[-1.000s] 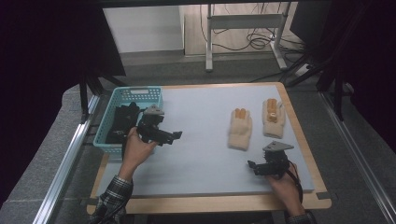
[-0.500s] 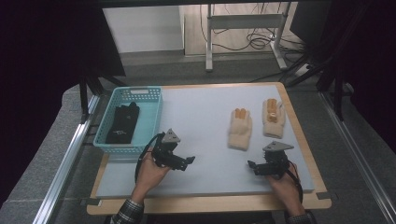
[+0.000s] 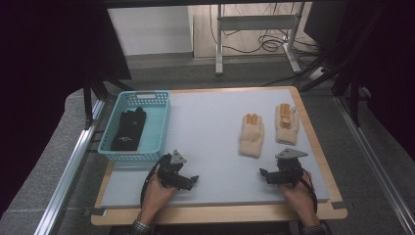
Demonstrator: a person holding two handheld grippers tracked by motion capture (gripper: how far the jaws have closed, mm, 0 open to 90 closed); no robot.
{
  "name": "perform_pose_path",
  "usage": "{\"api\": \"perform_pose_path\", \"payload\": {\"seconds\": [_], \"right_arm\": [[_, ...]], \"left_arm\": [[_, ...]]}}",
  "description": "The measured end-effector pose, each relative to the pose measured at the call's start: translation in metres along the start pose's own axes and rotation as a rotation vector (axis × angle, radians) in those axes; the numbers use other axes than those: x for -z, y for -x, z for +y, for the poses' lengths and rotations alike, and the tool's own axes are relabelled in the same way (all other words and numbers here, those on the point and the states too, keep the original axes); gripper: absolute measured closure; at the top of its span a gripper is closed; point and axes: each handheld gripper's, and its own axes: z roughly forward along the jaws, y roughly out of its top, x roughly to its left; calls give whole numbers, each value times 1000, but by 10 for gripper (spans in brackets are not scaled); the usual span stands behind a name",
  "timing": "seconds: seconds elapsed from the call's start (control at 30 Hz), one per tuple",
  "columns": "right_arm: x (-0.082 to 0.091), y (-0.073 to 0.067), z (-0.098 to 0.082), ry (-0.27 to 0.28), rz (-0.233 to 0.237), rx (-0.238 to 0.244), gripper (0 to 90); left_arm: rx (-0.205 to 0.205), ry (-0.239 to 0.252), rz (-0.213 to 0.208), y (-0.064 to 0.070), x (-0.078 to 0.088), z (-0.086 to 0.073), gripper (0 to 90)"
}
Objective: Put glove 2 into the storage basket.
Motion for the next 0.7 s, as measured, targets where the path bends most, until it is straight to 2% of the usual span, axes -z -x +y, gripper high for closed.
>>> {"api": "perform_pose_path", "payload": {"seconds": [0.7], "right_arm": [[1,-2,0,1,16,22,120]], "left_arm": [[2,7,0,0,-1,-1,6]]}}
